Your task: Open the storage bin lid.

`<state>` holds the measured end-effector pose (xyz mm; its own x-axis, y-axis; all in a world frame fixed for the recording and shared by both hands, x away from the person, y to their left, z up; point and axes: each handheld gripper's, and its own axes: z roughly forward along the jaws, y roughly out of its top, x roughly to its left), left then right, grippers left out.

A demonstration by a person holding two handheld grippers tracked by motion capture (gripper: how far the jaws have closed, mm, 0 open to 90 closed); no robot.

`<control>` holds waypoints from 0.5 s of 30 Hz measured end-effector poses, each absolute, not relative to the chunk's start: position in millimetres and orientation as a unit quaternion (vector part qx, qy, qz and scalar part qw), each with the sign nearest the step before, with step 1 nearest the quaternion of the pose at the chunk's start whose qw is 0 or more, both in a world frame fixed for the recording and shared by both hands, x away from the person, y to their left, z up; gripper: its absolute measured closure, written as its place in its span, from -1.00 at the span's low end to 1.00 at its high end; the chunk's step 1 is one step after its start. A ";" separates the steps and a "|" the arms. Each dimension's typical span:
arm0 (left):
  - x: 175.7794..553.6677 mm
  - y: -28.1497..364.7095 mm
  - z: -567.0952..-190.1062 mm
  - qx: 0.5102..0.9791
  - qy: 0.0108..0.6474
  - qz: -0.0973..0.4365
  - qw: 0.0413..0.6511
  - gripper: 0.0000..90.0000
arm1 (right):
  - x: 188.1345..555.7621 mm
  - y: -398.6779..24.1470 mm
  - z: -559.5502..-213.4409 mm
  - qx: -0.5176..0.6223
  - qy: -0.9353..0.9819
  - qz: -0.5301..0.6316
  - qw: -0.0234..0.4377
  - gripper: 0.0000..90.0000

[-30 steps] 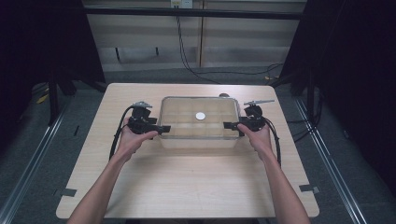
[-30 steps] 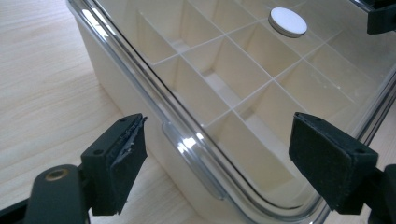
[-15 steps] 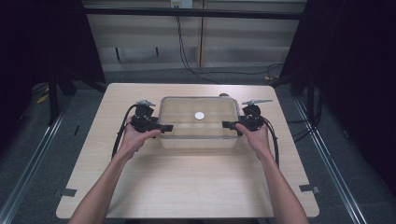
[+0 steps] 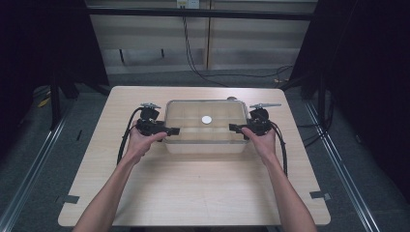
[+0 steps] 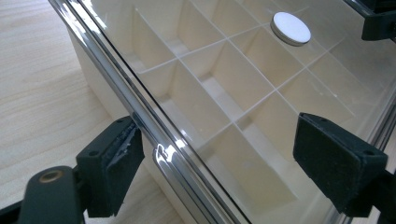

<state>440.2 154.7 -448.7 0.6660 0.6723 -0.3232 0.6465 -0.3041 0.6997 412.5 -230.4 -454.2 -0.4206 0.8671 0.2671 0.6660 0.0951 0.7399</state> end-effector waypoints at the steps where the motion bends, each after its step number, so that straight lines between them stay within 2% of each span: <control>1: 440.2 155.1 -448.9 0.810 0.405 0.018 0.425 -0.63 | 412.3 -230.7 -453.7 0.525 0.729 0.422 0.121 -0.76; 4: 439.4 155.0 -449.7 0.808 0.404 0.023 0.427 -0.60 | 410.9 -231.5 -451.9 0.525 0.727 0.421 0.136 -0.67; 15: 439.2 159.6 -451.8 0.799 0.408 0.017 0.441 -0.54 | 406.2 -239.0 -453.2 0.530 0.706 0.457 0.112 -0.60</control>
<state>439.2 159.6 -451.8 0.6668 0.6670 -0.3323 0.6371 -0.2790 0.7185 406.2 -239.0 -453.2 -0.4129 0.8507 0.3254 0.6453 0.0210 0.7637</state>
